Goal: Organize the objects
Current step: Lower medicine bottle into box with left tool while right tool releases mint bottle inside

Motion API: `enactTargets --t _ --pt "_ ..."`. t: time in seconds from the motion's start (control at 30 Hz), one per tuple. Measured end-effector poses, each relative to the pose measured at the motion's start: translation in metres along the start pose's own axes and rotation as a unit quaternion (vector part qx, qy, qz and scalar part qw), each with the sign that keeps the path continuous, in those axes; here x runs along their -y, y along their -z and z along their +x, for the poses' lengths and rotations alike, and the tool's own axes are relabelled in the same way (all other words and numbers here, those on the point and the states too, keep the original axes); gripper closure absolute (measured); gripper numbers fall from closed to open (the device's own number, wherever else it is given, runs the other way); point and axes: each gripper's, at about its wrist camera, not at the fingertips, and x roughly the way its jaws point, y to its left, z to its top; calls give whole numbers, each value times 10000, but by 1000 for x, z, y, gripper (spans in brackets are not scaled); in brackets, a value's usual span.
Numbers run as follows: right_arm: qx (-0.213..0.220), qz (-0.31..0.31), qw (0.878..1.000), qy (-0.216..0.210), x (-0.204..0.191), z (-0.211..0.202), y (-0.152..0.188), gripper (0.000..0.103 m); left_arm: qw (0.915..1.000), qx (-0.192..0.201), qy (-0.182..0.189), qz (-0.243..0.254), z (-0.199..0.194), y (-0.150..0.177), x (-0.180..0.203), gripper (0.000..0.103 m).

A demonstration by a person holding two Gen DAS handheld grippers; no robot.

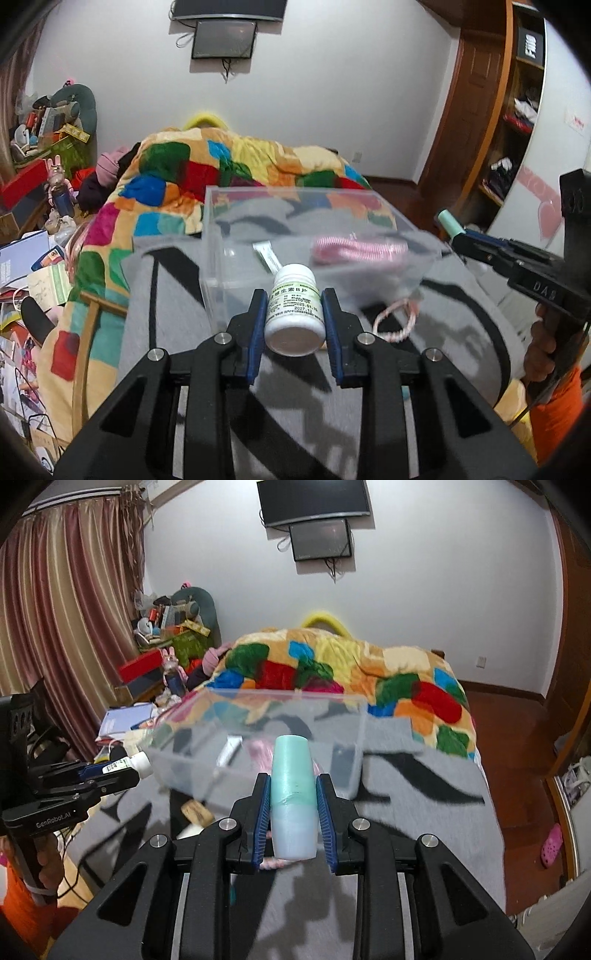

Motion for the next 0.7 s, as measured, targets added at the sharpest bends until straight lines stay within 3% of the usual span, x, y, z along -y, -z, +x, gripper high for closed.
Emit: enactTargets --t 0.3,0.7 --pt "33 -43 9998 -172 -25 32 -40 80 9995 100 -290 -86 20 -34 -13 74" --pt "-841 -341 9955 -255 -60 115 -36 80 9984 -402 -325 -220 72 -38 -32 74"
